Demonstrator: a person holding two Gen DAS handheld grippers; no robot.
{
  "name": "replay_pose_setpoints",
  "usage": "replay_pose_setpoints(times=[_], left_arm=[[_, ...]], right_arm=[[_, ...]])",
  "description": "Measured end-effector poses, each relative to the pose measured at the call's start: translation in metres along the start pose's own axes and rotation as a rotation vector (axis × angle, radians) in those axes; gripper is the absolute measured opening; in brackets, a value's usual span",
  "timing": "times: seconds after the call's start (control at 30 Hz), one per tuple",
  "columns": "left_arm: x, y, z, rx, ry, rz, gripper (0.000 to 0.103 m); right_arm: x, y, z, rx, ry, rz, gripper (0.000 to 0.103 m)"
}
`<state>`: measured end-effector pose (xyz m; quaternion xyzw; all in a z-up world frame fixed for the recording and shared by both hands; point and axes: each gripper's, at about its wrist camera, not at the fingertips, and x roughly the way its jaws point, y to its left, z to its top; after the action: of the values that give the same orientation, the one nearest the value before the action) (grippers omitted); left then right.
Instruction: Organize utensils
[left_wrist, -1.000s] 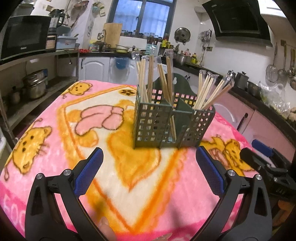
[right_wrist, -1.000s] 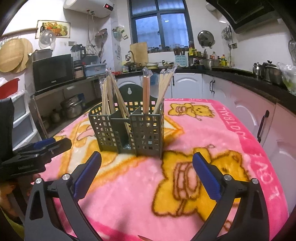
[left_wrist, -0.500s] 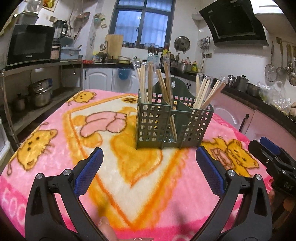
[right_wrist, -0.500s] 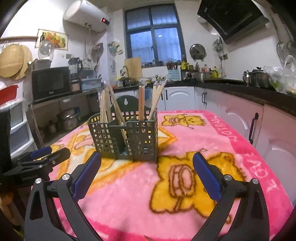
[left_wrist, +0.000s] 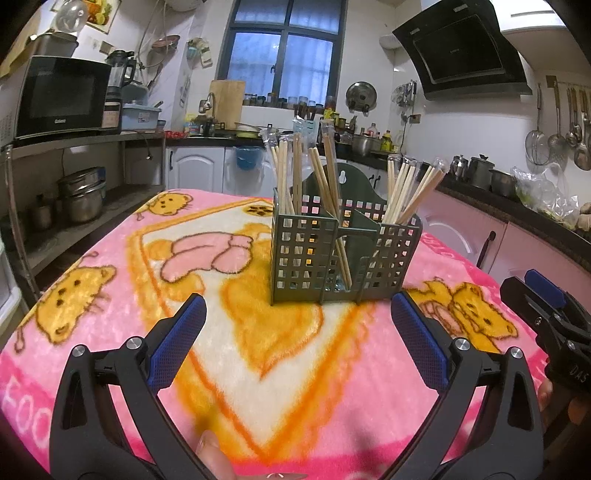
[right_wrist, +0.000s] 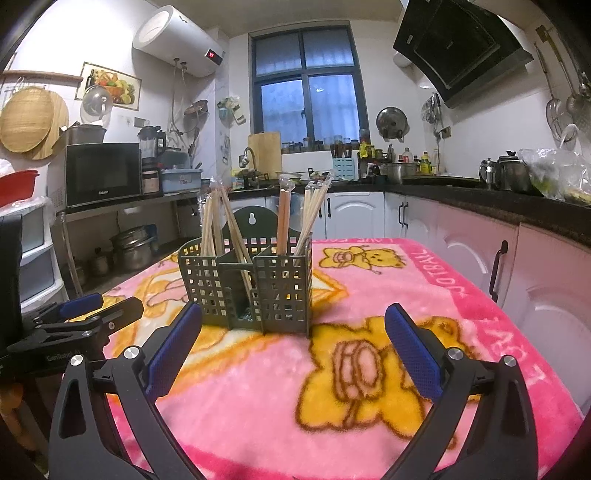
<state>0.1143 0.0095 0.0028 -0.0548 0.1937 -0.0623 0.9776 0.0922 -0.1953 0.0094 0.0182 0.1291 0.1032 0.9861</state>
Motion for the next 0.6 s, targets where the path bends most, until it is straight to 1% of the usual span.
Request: replay_pose_setpoints(times=[0.6], left_arm=[[-0.0012,0.0021,-0.0006,-0.003,-0.002,0.003,0.092]], right_arm=[[0.0003,-0.0004,-0.002,0.005,0.003,-0.006,0.096]])
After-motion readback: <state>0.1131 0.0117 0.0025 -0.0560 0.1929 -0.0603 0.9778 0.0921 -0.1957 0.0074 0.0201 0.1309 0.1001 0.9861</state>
